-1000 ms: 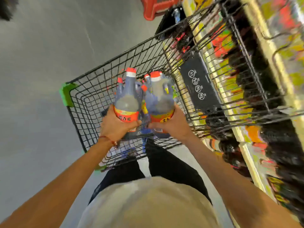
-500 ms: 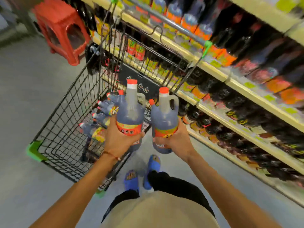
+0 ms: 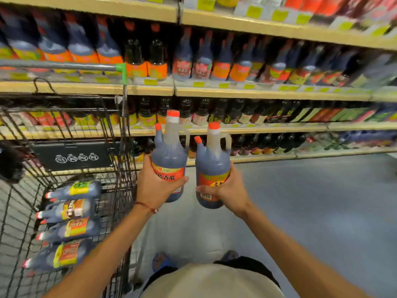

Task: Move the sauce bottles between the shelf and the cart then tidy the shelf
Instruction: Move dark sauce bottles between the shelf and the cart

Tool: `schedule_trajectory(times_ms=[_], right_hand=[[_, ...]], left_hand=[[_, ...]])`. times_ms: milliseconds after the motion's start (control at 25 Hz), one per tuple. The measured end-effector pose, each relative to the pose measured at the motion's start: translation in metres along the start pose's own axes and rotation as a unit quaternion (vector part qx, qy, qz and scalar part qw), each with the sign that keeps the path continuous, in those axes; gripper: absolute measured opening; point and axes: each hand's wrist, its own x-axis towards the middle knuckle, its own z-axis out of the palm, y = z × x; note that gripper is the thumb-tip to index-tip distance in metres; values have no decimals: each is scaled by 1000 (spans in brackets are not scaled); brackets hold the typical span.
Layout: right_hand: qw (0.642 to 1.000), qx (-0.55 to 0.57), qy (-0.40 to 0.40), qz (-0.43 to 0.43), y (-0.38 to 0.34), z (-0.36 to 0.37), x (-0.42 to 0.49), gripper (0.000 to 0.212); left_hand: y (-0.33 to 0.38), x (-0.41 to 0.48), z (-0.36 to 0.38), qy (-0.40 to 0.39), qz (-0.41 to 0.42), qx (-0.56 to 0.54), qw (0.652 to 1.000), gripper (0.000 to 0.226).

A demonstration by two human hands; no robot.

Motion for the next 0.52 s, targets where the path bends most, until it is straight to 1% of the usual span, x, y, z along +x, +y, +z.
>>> schedule_trajectory(times_ms=[120, 240, 360, 520], right_hand=[[998, 19, 57, 14, 12, -65, -7, 83], [993, 36, 111, 8, 29, -131, -13, 83], [988, 74, 135, 5, 46, -190, -15, 79], [983, 99, 155, -1, 77, -283, -9, 83]], left_hand=[[30, 4, 68, -53, 41, 5, 998, 90], [61, -4, 138, -101, 76, 16, 992, 87], [86, -16, 197, -142, 103, 35, 984, 85], [118, -36, 290, -165, 119, 56, 977, 86]])
